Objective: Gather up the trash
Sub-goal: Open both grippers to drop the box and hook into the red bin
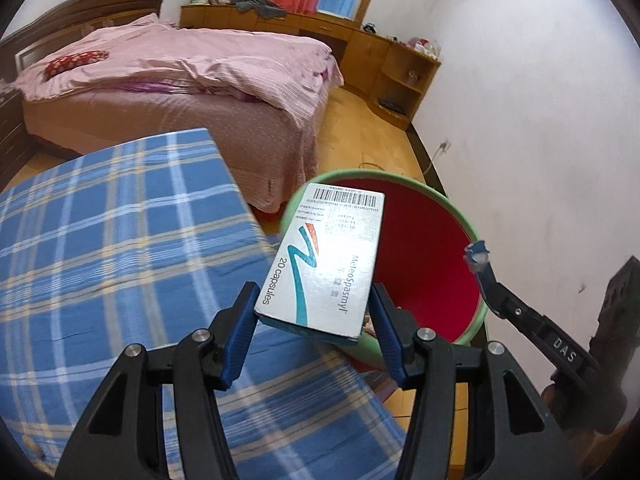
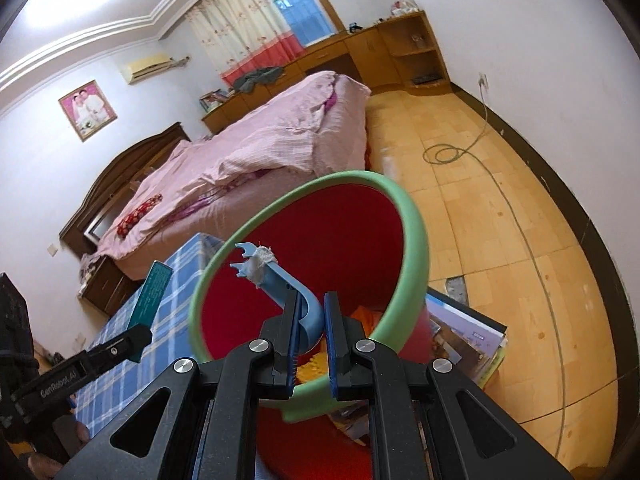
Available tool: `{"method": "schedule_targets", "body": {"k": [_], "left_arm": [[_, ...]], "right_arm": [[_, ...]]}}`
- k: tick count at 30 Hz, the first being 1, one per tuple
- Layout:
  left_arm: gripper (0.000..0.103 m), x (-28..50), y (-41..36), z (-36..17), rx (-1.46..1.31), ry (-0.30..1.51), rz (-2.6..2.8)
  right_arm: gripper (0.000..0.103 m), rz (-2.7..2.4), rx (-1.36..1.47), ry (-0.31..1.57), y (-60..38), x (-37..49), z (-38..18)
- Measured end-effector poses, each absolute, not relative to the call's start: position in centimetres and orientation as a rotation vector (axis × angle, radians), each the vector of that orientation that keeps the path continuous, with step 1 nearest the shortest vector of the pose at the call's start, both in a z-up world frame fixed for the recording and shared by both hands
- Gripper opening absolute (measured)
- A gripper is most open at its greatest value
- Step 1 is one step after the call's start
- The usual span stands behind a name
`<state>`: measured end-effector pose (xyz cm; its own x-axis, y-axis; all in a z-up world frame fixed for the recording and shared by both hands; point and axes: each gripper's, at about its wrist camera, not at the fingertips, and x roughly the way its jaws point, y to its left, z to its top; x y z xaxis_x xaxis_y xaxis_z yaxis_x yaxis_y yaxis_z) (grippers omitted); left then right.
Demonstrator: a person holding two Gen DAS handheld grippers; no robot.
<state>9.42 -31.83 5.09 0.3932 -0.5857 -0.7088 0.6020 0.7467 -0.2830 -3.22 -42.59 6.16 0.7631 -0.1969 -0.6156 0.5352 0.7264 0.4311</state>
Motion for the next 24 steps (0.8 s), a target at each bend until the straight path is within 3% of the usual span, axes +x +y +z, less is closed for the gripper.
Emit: {"method": "schedule_targets", "body": {"k": [13, 17, 24], "left_arm": [[0.056, 9.1, -34.3, 4.1, 0.086, 0.884, -0.811], [0.056, 9.2, -33.8, 4.0, 0.072, 0.893, -0.805], [0.056, 9.0, -31.9, 4.9, 0.060, 0.884, -0.773]], "right_arm": [[0.016, -0.403, 0.690, 0.592, -43.8, -2.4, 4.8], [0.027, -0.398, 0.684, 0.600, -43.5, -2.5, 5.0], [0.032, -0.372, 0.669, 0.593, -42.2, -3.0, 5.8]]}}
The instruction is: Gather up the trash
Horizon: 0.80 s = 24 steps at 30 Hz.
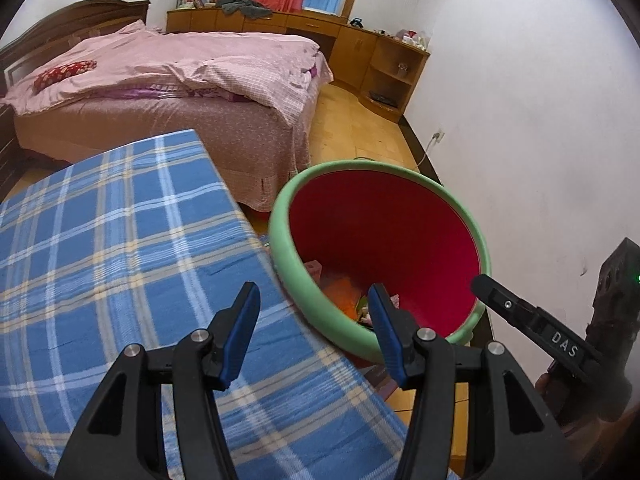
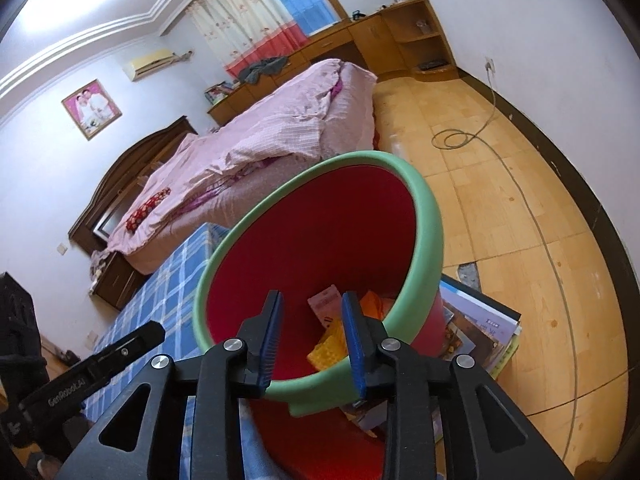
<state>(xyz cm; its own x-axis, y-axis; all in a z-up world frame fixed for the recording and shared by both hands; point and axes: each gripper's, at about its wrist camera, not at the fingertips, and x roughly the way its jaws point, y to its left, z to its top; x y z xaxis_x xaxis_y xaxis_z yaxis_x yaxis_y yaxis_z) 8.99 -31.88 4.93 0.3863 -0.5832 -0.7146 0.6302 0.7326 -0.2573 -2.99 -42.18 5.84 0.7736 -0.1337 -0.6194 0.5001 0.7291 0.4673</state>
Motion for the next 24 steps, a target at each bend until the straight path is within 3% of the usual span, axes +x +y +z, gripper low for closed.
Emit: {"method": "schedule_targets", "body": {"k": [4, 8, 16, 24], "left_arm": [[0.056, 8.6, -30.2, 5.5, 0.044, 0.889, -0.749], [0.056, 8.1, -28.3, 6.2, 0.035, 0.879, -0.725], [0.056, 7.1, -23.4, 7.5, 0.030, 0.880, -0.652], [0.056, 5.3, -16.9, 8.8, 0.005, 0.847, -0.556]], "right_arm": [[0.049, -0.363, 0.644, 0.589, -40.8, -3.4, 6.7], [0.052, -0.342, 0.621, 0.589, -38.9, -3.8, 7.6], [0.068, -0.276, 0.602, 0.590, -34.4, -4.4, 9.3], [0.073, -0.187, 0.527, 0.609, -28.7, -4.1, 10.6]]}}
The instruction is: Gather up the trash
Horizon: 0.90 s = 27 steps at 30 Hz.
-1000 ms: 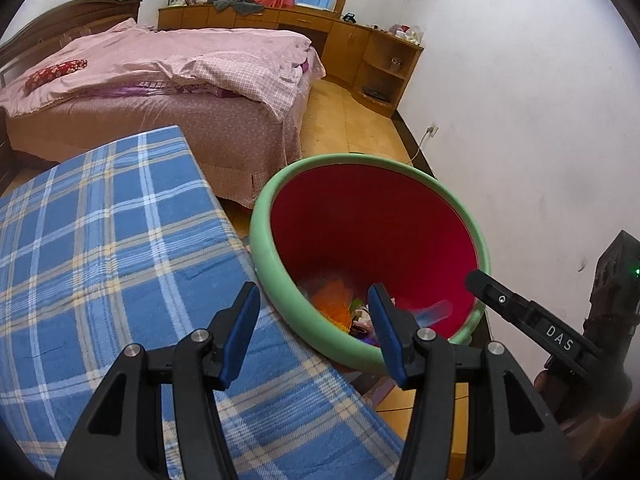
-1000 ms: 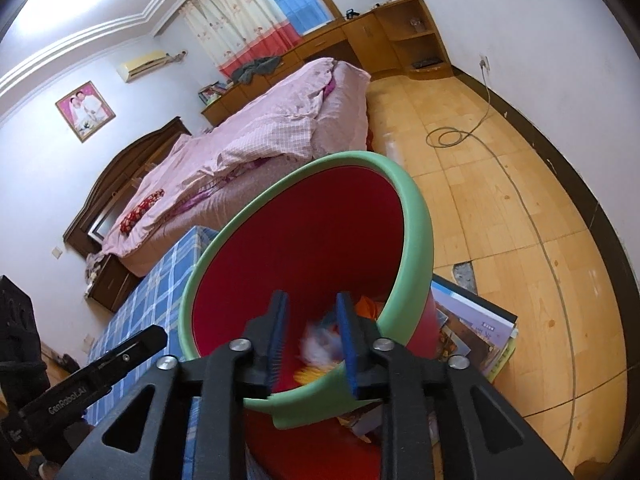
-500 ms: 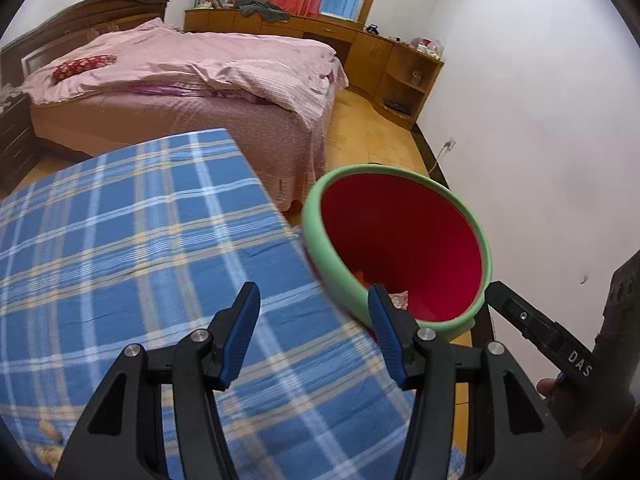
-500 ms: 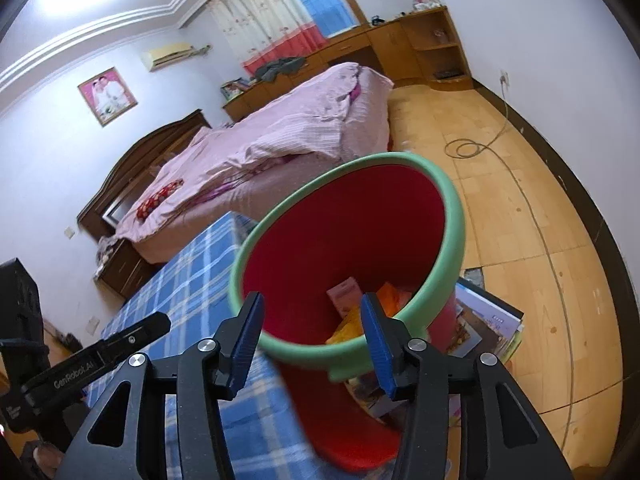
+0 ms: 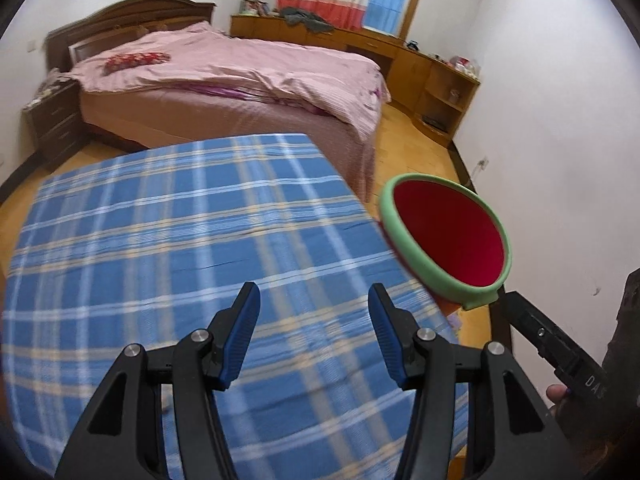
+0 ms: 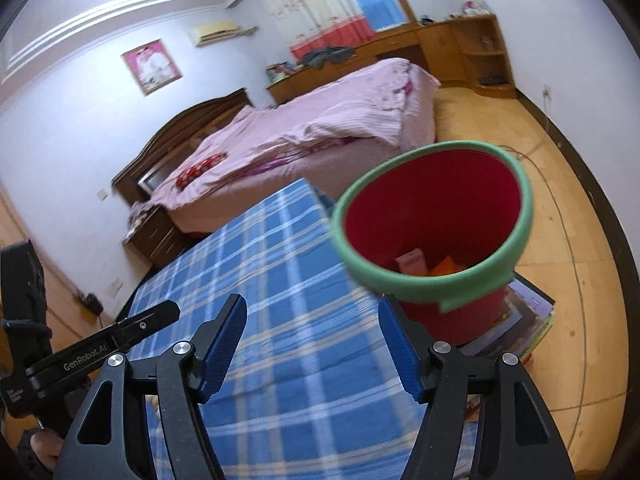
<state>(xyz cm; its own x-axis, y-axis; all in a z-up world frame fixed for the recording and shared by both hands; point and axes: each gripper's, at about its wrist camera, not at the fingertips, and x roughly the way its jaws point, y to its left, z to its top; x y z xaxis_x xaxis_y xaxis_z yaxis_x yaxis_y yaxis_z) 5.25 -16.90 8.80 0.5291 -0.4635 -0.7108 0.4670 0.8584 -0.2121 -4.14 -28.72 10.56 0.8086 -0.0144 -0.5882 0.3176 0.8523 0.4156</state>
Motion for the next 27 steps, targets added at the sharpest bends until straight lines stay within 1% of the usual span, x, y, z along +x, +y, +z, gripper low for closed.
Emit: {"method": "schedule_targets", "body": {"k": [2, 9, 15, 27], "left_arm": [[0.056, 4.6, -15.5, 9.0, 0.007, 0.830, -0.525], [0.056, 2.3, -9.8, 9.4, -0.029, 0.768, -0.418], [0.056, 0.2, -5.8, 9.1, -0.060, 0.709, -0.321], [0.057, -2.6, -2.3, 7.0, -0.057, 0.646, -0.207]], "right_arm": [[0.076, -0.170, 0.495, 0.599, -27.1, -4.2, 11.0], [0.076, -0.124, 0.379, 0.566, -22.0, -4.6, 11.7], [0.076, -0.118, 0.299, 0.552, -18.3, -5.3, 11.1], [0.077, -0.203, 0.201, 0.545, -15.7, -6.6, 9.6]]}}
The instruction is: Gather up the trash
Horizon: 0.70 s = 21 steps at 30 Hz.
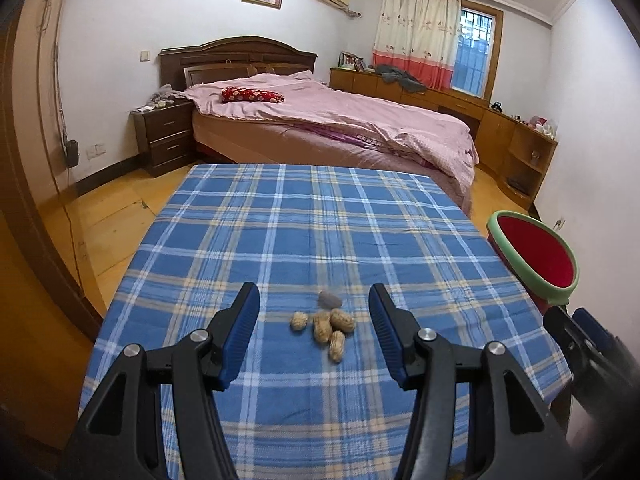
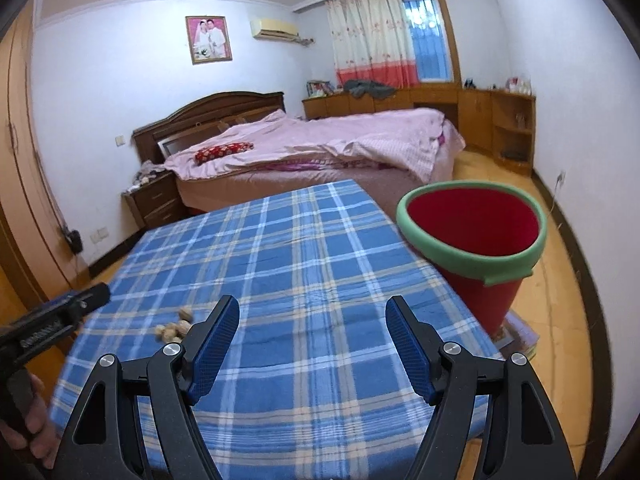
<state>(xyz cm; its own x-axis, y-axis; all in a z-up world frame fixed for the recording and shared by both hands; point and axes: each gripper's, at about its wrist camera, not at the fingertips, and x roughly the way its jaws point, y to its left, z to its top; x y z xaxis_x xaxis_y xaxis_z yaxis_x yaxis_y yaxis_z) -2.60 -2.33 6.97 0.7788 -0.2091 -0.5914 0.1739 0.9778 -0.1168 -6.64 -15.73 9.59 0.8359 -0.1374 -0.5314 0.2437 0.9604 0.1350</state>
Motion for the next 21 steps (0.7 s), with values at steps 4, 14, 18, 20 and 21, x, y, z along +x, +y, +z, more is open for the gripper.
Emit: {"method": "schedule_targets", "body": {"k": [4, 14, 18, 20, 21], "left_arm": [[0.057, -2.7, -2.1, 6.4, -0.061, 0.651, -0.200], [0.065, -3.0, -2.8, 5.7, -0.039, 0.651, -0.183], [0.065, -3.1, -3.1, 5.5, -0.032, 0.652, -0.192], [0.065, -3.1, -3.2, 5.4, -0.030, 0.654, -0.189], [0.065, -3.1, -3.2, 5.3, -0.029, 0.655, -0.186]], "right_arm": [[0.077, -0.203, 0.182, 0.547, -15.5, -6.9, 9.2], [0.097, -0.201, 0.148, 0.502, -14.9, -7.8, 9.2], [0.097, -0.194, 0.148, 0.502, -14.8, -7.9, 9.1], [0.097, -0.193, 0.151, 0.505, -14.9, -7.9, 9.0], [0.097, -0.194, 0.151, 0.505, -14.9, -7.9, 9.0]]}}
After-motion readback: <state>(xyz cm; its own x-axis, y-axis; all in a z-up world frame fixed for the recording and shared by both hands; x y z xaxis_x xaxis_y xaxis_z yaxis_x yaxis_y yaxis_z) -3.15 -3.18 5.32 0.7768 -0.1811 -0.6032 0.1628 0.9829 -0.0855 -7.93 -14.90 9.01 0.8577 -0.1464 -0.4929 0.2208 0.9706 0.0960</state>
